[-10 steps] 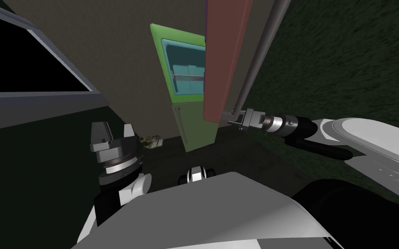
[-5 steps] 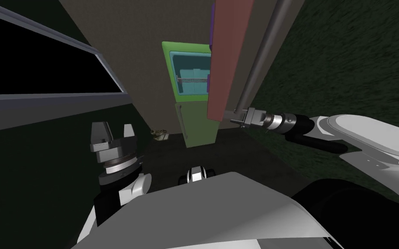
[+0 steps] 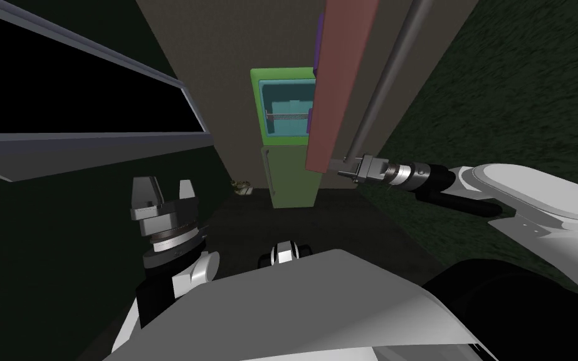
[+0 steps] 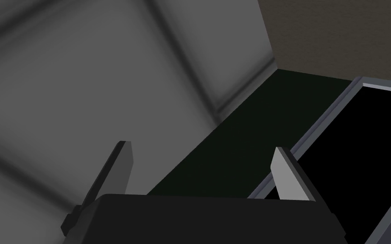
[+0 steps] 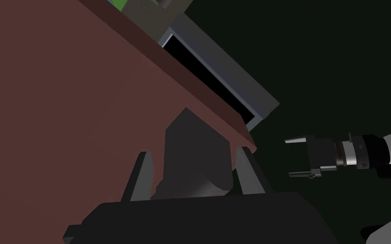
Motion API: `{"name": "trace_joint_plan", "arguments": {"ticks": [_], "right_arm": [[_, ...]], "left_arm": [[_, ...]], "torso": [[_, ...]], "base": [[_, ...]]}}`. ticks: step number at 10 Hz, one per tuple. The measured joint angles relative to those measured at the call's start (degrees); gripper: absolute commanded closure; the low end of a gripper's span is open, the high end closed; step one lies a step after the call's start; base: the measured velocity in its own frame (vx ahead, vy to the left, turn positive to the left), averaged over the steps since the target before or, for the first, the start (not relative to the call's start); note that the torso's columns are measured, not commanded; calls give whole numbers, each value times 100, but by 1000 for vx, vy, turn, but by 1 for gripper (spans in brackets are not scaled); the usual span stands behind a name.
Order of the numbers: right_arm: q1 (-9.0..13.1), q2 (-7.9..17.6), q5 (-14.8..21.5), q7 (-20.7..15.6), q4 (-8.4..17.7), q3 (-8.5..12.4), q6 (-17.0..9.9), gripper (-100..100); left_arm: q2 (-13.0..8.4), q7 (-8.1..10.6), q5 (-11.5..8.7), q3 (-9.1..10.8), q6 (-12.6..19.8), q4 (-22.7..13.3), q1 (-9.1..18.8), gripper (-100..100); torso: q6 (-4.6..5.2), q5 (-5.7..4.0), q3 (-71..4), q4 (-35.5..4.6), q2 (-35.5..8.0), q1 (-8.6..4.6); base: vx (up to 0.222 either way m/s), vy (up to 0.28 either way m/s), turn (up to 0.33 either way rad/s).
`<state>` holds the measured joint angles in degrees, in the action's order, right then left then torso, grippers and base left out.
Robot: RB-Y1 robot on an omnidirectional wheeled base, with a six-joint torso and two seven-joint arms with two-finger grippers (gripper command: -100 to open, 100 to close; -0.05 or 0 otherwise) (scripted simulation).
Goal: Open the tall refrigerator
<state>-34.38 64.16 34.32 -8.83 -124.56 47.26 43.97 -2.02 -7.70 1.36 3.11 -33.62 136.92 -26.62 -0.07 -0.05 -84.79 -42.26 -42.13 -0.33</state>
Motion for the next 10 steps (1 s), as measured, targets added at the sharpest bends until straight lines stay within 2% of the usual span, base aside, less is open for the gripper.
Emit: {"name": "trace_joint_plan", "arguments": {"ticks": [2,4,6,8,9,10], "right_arm": [[24,176,-75,157,27,164,4,-100],[60,367,-141,322,53,268,-19,-100],[42,512,-191,478,15,400,-2,-100],[49,694,-275,675,38,619,15,-100],[54,705,-282,697,46,632,11,0],[53,705,-281,695,43,630,13,0]], "left_arm": [[2,0,0,0,-1,1,-5,0],[2,0,0,0,-1,2,-5,0],[2,0,0,0,-1,2,-4,0],[1,0,0,0,-1,1,-4,0],[1,0,0,0,-1,1,-4,0],[1,0,0,0,-1,1,-4,0]], "torso": [[9,19,-15,15,45,78],[-17,22,-13,10,25,58],[1,19,4,-16,-9,34],[5,18,9,-18,-15,30],[5,7,15,-6,-11,28],[6,4,19,-3,-13,29]], "base": [[65,31,-112],[39,20,-51],[6,13,-31],[14,-1,-34],[0,0,0],[0,0,0]]}}
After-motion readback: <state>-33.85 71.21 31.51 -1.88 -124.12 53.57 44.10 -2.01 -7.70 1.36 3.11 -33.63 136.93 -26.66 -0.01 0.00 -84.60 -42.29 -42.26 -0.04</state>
